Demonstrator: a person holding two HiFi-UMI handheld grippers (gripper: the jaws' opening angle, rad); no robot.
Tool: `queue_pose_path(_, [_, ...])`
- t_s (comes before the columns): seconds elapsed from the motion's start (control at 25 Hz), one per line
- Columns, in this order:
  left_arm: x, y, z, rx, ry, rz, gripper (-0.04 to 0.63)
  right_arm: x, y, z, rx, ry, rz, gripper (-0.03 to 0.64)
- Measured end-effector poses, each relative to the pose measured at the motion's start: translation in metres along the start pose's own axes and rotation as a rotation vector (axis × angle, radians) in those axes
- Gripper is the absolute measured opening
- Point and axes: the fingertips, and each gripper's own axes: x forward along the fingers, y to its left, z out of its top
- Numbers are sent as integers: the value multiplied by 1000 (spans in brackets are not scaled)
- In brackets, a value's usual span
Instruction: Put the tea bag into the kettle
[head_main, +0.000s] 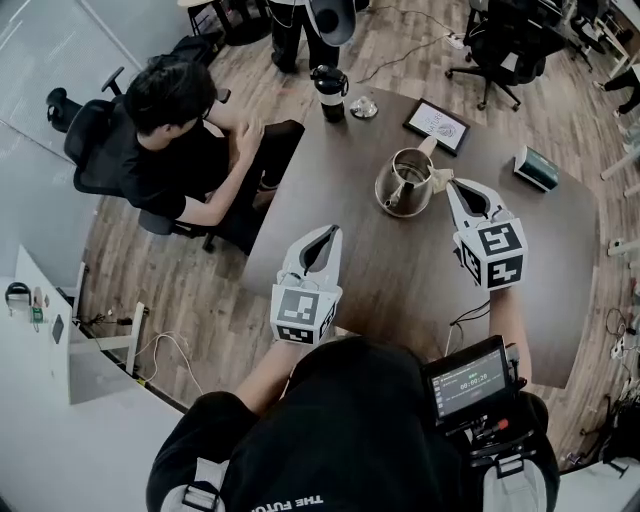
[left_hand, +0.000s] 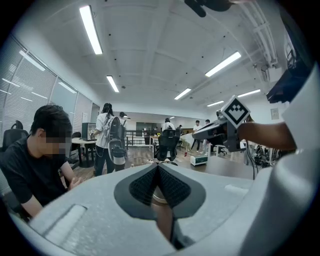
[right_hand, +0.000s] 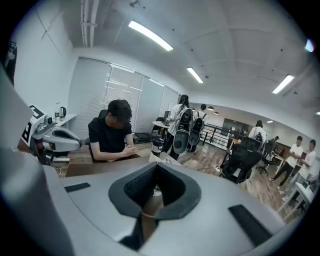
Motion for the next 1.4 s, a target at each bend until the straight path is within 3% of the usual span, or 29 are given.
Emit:
queue_pose_path(0.76, [45, 7, -16, -20, 36, -103, 3, 56, -18, -2, 6, 27, -56, 8])
queue_pose_path(1.4, [62, 35, -37, -58, 81, -95, 3, 107, -11, -37, 35, 113, -41, 6])
